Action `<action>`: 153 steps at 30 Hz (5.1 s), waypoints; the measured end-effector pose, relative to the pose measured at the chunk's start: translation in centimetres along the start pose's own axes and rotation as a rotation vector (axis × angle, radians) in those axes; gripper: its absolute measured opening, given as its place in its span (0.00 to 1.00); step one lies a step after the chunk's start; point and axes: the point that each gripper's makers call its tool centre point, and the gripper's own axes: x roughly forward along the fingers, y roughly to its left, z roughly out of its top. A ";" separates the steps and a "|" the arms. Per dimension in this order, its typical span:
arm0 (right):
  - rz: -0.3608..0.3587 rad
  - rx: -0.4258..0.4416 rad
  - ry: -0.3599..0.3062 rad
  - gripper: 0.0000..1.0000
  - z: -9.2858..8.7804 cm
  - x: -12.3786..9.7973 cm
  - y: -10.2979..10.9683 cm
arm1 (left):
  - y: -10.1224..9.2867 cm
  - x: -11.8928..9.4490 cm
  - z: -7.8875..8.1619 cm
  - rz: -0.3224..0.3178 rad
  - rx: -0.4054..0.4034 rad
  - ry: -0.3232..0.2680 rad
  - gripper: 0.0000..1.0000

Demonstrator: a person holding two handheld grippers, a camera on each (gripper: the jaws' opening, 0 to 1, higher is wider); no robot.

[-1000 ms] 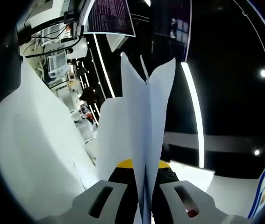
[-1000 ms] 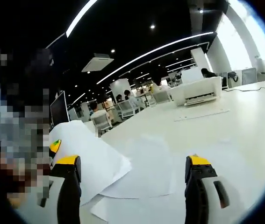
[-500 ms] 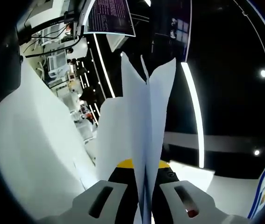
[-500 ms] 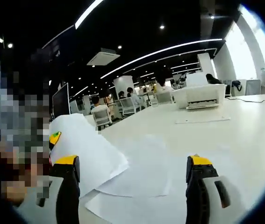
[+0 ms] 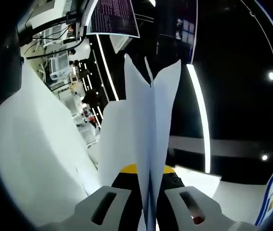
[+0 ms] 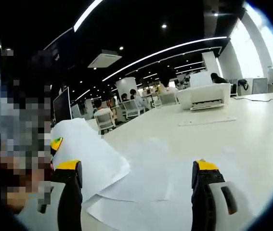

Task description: Organize the stack of printing papers by aligning and flattening the scattered papers on the table

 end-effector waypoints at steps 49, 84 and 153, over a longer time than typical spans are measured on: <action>-0.118 0.019 0.055 0.90 -2.6 -2.7 -4.8 | -0.1 0.0 0.0 -0.001 -0.009 -0.001 0.07; -0.151 0.014 0.075 0.90 -3.5 -3.8 -7.4 | 0.0 0.0 0.0 0.001 -0.008 0.000 0.07; -0.178 -0.168 0.103 0.90 -1.7 3.1 -12.6 | 0.2 0.0 0.1 0.002 -0.017 0.002 0.07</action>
